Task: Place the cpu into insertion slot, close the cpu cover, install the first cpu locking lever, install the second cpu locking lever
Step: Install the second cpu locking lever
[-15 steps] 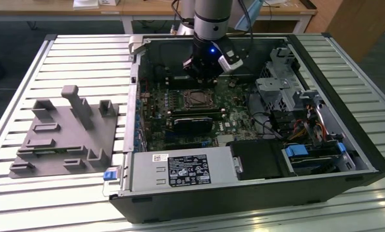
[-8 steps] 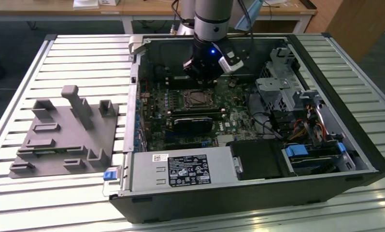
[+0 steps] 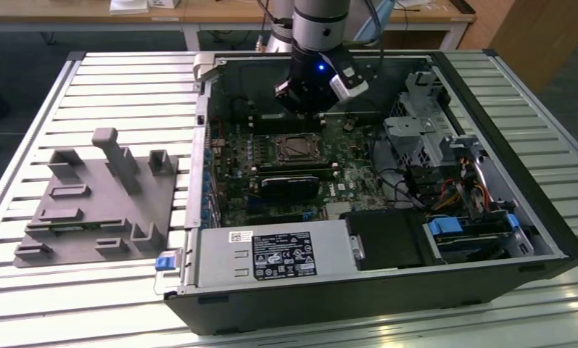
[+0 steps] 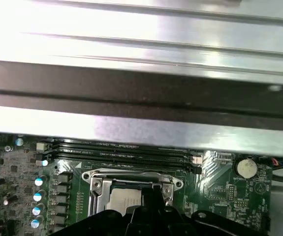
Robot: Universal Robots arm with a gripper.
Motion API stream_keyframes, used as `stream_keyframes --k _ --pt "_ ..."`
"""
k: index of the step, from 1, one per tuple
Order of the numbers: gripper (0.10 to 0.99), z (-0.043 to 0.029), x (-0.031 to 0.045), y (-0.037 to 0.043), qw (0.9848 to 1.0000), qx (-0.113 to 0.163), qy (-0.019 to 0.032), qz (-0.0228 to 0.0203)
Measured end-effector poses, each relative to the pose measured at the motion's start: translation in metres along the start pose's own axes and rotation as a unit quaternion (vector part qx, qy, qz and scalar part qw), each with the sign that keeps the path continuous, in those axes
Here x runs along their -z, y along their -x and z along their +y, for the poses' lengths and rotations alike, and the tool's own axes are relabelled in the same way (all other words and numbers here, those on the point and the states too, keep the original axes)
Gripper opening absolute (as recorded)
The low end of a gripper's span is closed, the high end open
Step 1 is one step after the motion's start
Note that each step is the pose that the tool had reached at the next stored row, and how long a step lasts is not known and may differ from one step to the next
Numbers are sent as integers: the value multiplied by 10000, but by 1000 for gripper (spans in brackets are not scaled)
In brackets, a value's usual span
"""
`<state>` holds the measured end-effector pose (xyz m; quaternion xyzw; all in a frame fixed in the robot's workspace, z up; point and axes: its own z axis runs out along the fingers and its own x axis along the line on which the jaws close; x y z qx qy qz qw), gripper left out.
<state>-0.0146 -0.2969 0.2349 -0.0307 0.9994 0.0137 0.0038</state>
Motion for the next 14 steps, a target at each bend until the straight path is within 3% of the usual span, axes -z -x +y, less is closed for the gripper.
stream_keyframes --k 6,11,14 --pt "106 1 154 2 10000 1 0 0" --pt "106 -51 157 -2 10000 0 0 0" --pt "106 -154 158 -8 10000 0 2 0"
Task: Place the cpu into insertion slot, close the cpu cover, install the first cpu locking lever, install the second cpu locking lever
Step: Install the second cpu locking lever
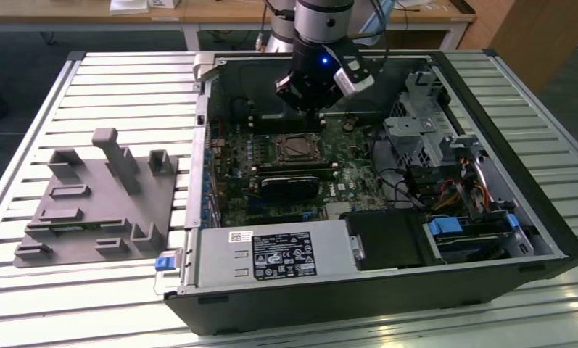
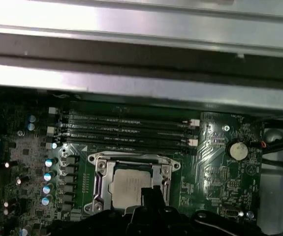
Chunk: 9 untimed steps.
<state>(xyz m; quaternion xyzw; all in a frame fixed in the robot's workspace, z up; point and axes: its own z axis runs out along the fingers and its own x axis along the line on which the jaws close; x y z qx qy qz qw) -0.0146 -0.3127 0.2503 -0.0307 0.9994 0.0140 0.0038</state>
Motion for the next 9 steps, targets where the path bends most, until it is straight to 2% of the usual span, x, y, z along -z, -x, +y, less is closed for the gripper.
stream_keyframes --k 1,2,5,6,9 --pt "106 -24 -1 -2 10000 0 6 4" --pt "106 -42 -2 -3 10000 -1 37 16" --pt "106 -70 -5 -4 9997 -3 237 32" --pt "106 -77 -7 -5 9997 -3 257 34" --pt "106 -105 -21 -7 9996 -3 267 33"
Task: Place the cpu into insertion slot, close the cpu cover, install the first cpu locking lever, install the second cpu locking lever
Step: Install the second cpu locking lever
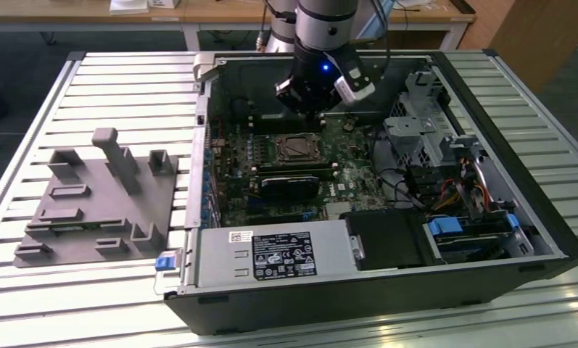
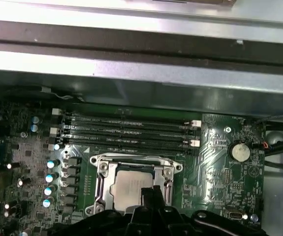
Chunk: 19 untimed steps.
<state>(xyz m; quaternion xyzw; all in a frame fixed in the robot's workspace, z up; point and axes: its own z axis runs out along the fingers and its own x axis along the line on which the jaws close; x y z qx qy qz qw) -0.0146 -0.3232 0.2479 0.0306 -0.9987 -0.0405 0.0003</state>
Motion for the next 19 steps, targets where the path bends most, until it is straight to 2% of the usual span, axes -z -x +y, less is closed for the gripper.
stream_keyframes --k 5,10,19 --pt "106 -133 -22 -8 10000 -15 4 1" --pt "106 -193 -46 -12 9999 -116 3 0" --pt "106 -379 -87 -23 9999 -126 4 9"
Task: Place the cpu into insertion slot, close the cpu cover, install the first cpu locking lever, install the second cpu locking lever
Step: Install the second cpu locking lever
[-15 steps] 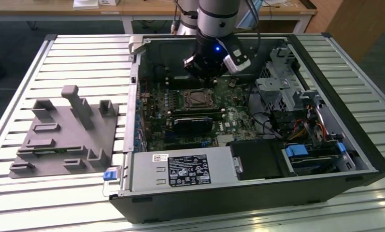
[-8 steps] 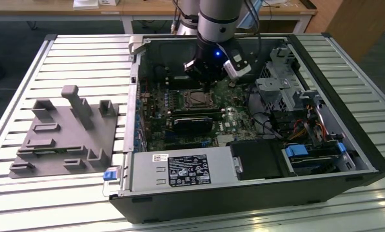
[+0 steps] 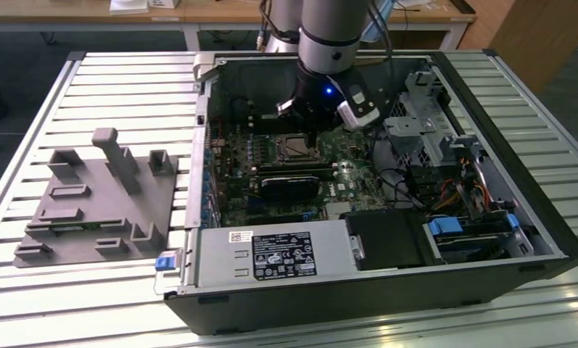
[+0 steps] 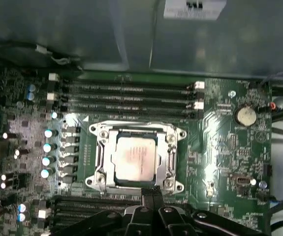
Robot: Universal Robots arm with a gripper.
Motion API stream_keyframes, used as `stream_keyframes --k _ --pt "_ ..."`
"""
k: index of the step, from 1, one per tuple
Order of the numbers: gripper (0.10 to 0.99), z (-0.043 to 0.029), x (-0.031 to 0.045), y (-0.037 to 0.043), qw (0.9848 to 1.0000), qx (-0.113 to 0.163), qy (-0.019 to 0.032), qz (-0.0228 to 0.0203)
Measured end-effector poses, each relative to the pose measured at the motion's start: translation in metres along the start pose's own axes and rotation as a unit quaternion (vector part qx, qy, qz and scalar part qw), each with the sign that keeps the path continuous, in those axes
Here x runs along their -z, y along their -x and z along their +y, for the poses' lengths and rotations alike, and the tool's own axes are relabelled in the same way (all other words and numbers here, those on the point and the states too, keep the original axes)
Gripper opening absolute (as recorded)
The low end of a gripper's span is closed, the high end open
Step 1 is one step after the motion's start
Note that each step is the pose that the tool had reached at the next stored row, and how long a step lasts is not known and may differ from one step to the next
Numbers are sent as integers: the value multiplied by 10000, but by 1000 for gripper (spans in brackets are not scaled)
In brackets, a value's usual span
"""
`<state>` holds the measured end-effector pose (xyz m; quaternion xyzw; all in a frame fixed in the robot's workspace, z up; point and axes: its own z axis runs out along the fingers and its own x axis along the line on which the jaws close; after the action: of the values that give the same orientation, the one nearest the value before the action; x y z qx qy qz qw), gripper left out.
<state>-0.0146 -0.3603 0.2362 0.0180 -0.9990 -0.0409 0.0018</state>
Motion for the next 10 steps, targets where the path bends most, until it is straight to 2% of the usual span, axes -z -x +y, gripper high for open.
stream_keyframes --k 5,10 --pt "106 -69 -32 -31 10000 -3 1 4" --pt "106 -87 -55 -173 10000 -3 -1 4"
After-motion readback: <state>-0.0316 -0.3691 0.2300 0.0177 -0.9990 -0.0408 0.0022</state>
